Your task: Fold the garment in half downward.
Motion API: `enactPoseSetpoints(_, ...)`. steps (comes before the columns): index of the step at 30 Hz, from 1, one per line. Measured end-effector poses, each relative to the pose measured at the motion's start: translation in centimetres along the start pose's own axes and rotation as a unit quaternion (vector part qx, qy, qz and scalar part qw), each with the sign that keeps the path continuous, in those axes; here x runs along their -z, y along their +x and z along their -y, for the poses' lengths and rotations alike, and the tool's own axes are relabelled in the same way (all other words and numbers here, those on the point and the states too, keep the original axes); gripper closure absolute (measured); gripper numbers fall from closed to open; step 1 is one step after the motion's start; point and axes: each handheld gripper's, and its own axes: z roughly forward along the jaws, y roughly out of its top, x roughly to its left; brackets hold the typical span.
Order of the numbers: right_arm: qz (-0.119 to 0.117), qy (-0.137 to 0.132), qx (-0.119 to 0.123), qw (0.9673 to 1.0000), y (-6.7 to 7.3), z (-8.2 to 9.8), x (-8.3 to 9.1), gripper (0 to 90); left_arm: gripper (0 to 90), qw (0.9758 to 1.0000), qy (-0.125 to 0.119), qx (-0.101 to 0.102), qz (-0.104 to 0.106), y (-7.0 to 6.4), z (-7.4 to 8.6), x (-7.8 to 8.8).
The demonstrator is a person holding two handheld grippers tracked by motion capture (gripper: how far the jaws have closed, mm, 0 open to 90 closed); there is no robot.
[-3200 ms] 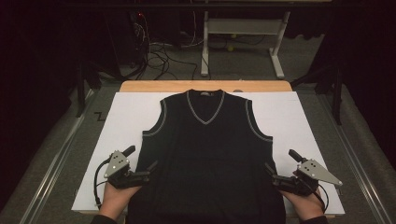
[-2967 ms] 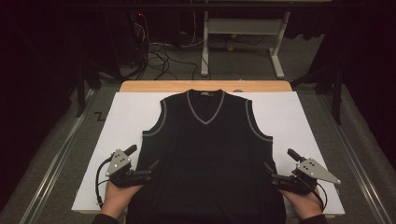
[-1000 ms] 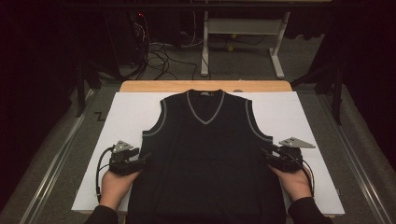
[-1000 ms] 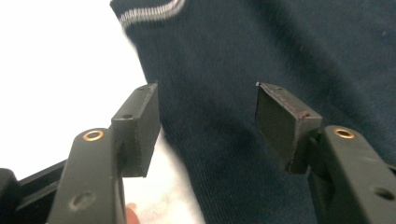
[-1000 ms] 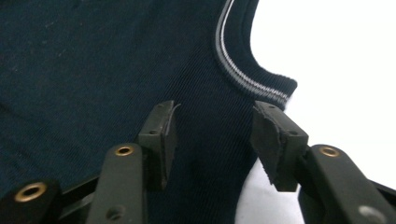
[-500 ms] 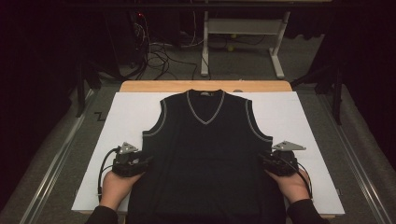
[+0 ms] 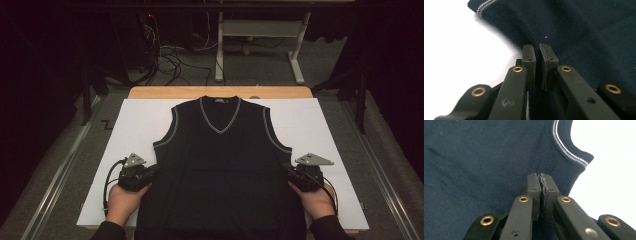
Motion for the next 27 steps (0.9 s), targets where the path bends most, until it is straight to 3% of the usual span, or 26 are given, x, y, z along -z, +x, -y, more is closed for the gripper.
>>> enactPoseSetpoints(4,-0.005,-0.002,0.005,1.0000,-0.2,0.6,0.6,88.0,79.4,1.0000,-0.003,0.000,-0.001,0.1,0.4,0.6)
enactPoseSetpoints(8,-0.018,-0.010,0.018,0.9996,-0.1,1.4,2.3,87.9,79.4,0.9999,-0.002,0.003,0.016,0.0,1.4,2.0)
enactPoseSetpoints(13,-0.026,-0.010,0.026,0.9993,0.1,2.0,3.0,87.8,79.4,0.9997,-0.001,0.001,0.024,-0.2,1.8,2.9)
enactPoseSetpoints(21,-0.040,-0.008,0.039,0.9984,0.6,3.4,4.9,87.8,79.2,0.9988,0.029,-0.010,0.038,-1.0,3.8,4.2)
enactPoseSetpoints(27,-0.051,-0.005,0.047,0.9976,1.2,4.9,6.6,87.8,79.3,0.9979,0.035,-0.025,0.049,-1.9,4.8,5.5)
